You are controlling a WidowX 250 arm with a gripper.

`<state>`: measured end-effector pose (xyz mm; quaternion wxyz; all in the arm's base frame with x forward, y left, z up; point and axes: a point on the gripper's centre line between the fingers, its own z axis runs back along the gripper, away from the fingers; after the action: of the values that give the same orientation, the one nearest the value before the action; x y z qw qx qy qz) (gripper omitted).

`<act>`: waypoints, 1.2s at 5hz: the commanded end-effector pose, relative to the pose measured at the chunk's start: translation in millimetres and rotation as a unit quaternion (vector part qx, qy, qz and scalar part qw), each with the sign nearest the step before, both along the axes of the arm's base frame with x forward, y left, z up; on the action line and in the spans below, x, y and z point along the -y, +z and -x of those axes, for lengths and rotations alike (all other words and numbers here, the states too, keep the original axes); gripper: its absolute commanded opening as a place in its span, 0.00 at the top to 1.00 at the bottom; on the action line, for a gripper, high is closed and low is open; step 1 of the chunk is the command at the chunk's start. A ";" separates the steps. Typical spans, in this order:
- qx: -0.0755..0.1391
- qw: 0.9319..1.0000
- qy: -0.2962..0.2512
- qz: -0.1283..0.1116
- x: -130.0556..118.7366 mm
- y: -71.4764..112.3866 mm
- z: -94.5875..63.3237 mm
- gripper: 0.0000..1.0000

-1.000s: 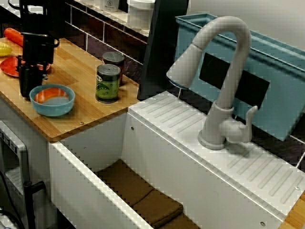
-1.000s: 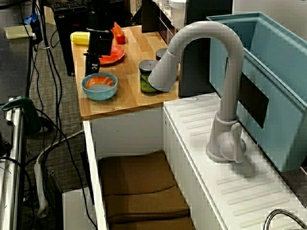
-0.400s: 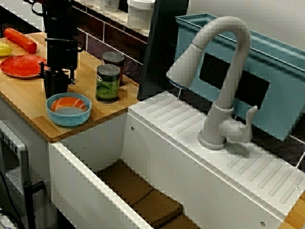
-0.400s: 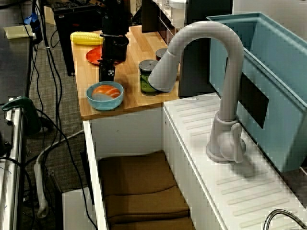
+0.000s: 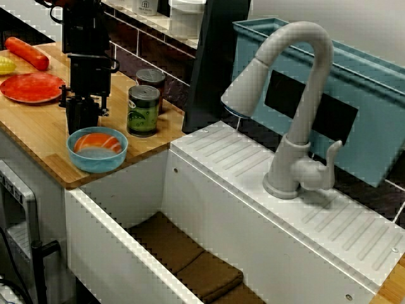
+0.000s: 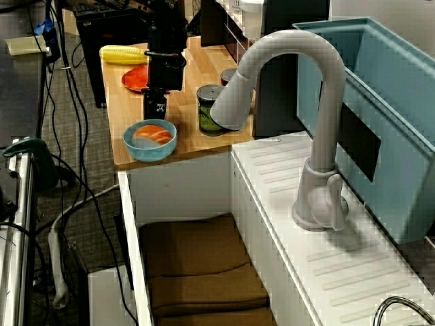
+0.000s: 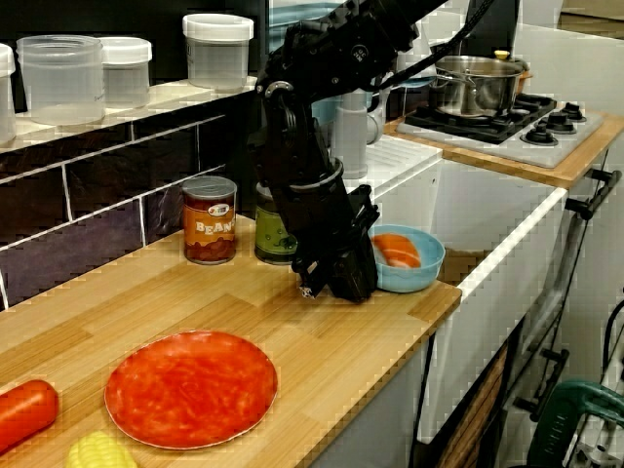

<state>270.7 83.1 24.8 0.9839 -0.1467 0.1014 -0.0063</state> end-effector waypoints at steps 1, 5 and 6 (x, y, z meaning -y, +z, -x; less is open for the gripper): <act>0.000 1.000 -0.013 -0.002 8.7 5.3 -7.7 1.00; -0.008 0.999 -0.033 0.003 17.7 4.8 2.1 1.00; -0.003 1.000 -0.029 0.007 11.9 7.1 1.1 1.00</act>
<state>270.4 65.9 24.7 0.9796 -0.1561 0.1216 -0.0353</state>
